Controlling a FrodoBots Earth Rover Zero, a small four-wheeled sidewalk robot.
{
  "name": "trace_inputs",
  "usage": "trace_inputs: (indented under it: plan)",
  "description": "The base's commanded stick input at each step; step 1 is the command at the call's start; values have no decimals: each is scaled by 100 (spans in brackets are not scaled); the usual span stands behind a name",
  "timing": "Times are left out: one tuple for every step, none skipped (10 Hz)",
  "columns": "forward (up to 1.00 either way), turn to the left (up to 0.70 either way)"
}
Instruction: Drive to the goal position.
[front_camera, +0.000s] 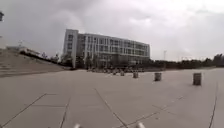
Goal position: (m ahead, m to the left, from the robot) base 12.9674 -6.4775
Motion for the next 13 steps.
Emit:
trace_inputs:
  plan:
    - [50,-1]
    - [50,-2]
    - [50,-3]
    - [50,-5]
    - [50,-6]
    - [50,-9]
    - [50,-11]
    - [50,-12]
    - [50,-13]
    - [50,-14]
    - [50,-18]
    - [50,-20]
    - [50,-21]
